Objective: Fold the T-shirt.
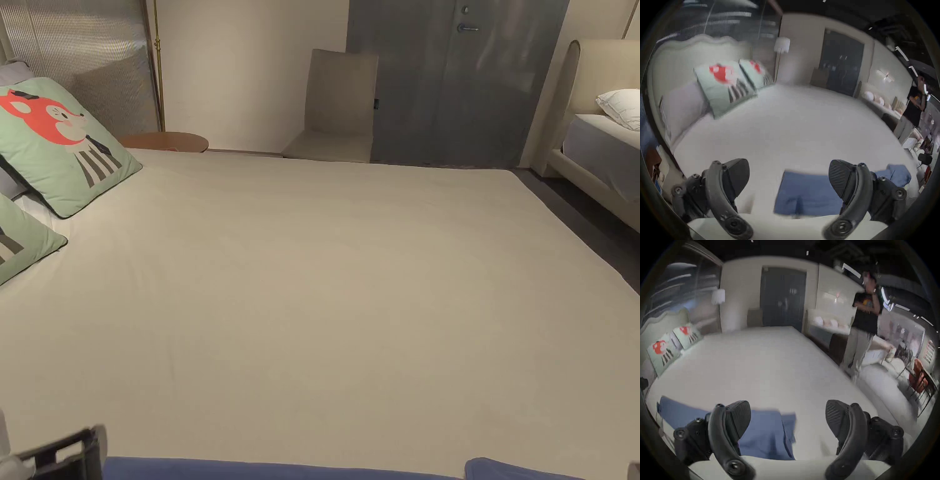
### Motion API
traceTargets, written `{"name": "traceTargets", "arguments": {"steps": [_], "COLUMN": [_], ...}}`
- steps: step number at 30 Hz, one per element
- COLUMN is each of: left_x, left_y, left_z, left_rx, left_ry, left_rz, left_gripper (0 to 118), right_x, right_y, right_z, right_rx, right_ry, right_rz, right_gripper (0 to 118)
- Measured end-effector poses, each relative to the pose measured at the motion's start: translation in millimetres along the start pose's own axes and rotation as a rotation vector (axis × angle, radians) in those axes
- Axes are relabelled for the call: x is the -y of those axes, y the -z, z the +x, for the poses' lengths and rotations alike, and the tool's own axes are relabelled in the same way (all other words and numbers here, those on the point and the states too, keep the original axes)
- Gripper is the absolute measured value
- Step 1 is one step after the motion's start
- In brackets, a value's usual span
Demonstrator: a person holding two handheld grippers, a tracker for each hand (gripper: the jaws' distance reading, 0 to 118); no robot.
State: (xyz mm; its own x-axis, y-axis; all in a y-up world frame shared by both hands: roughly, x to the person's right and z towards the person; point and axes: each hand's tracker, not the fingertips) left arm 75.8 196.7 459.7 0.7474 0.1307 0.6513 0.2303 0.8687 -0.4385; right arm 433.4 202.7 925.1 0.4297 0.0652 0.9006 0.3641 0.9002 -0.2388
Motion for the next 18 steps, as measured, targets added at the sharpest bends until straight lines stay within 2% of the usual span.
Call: {"name": "traceTargets", "arguments": {"steps": [5, 6, 7, 8, 9, 10, 11, 15, 18], "left_x": [-29.4, -30.9, -32.2, -33.3, -33.6, -33.6, -32.9, -29.7, -29.3], "left_y": [-25.2, -24.2, -26.1, -27.5, -27.6, -27.1, -25.9, -23.5, -12.7], "left_z": [44.5, 48.8, 53.7, 58.9, 63.7, 67.8, 67.9, 61.6, 39.6], "left_rx": [0.075, 0.091, 0.106, 0.106, 0.105, 0.106, 0.116, 0.173, 0.247], "left_ry": [0.024, 0.033, 0.041, 0.050, 0.056, 0.059, 0.061, 0.027, -0.062], "left_rz": [0.214, 0.247, 0.275, 0.288, 0.289, 0.298, 0.297, 0.274, 0.193], "left_gripper": [99, 91, 80, 62, 31, 8, 1, 0, 0], "right_x": [-23.1, -24.4, -25.2, -25.3, -25.1, -25.0, -25.0, -24.5, -21.9], "right_y": [-21.9, -24.4, -24.3, -25.9, -27.3, -27.3, -26.4, -24.5, -23.1], "right_z": [-42.4, -50.8, -58.5, -65.4, -72.5, -79.8, -85.7, -100.4, -107.0], "right_rx": [0.026, 0.032, 0.025, 0.007, 0.010, 0.017, 0.027, 0.017, 0.002], "right_ry": [-0.011, -0.004, 0.000, 0.008, 0.016, 0.014, 0.014, 0.004, -0.006], "right_rz": [0.242, 0.275, 0.296, 0.317, 0.332, 0.342, 0.351, 0.358, 0.345], "right_gripper": [99, 98, 92, 80, 50, 22, 1, 0, 0]}}
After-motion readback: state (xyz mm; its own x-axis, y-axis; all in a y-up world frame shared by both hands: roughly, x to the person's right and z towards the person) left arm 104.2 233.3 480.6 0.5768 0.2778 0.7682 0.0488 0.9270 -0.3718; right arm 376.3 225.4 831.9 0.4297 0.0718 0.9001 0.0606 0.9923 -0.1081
